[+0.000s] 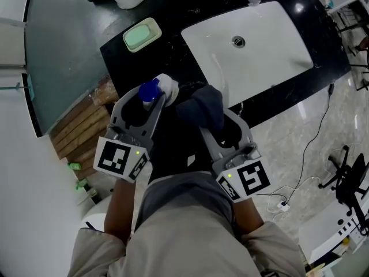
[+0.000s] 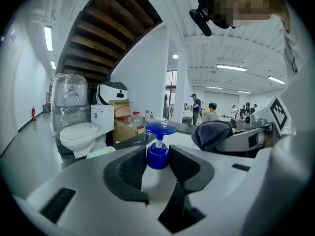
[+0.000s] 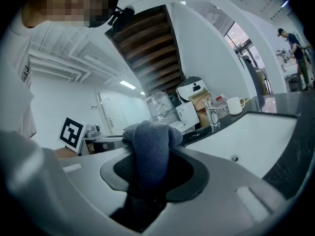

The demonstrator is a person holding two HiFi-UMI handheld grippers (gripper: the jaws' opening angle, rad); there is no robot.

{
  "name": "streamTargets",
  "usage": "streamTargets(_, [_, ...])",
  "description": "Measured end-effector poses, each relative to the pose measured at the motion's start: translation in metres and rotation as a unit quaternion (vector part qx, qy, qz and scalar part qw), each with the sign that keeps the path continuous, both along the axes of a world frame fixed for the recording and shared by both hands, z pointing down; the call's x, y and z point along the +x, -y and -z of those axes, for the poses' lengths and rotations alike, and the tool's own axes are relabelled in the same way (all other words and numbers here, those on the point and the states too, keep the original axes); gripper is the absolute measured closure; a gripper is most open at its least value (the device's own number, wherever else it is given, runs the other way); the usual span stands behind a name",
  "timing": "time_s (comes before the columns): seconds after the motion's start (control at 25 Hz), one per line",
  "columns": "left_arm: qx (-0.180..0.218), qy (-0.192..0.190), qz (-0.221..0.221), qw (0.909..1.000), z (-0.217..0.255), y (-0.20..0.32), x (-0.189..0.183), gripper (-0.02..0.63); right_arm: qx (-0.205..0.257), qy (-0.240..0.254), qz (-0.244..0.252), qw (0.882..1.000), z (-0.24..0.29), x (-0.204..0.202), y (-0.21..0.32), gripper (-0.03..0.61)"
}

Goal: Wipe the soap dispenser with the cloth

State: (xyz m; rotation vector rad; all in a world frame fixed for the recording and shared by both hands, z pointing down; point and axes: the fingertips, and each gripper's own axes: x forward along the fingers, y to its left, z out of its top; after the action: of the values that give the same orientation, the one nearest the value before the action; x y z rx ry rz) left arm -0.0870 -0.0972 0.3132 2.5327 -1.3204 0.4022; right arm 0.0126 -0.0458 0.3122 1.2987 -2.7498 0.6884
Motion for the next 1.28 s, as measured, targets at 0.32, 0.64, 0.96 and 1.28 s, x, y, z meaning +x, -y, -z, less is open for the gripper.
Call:
streamTargets(0.32, [0.012,0.005,-0.033,0.9994,-0.001,0.001,0.002,0.480,-0.004,-0.001,-0.001,1.000,-0.007,-0.004,0.012,0.451])
streamTargets(0.64, [0.023,-0.001,-0.072,0.9971,-0.001,-0.005,0.002,0.485,-0.006,-0.007,-0.008,1.000,-0.009,-0.004,0.024,0.451])
streamTargets(0.96, [0.029,-0.025,-0.064,0.9972,0.002,-0.001,-0.005,0.485,0.000,-0.053,0.000,0.999,-0.024,-0.018,0.032,0.451])
streamTargets(1.28, [0.029,-0.029,-0.068,0.9968,0.003,0.000,-0.007,0.485,0.027,-0.181,0.036,0.982,-0.049,-0.044,0.031,0.454])
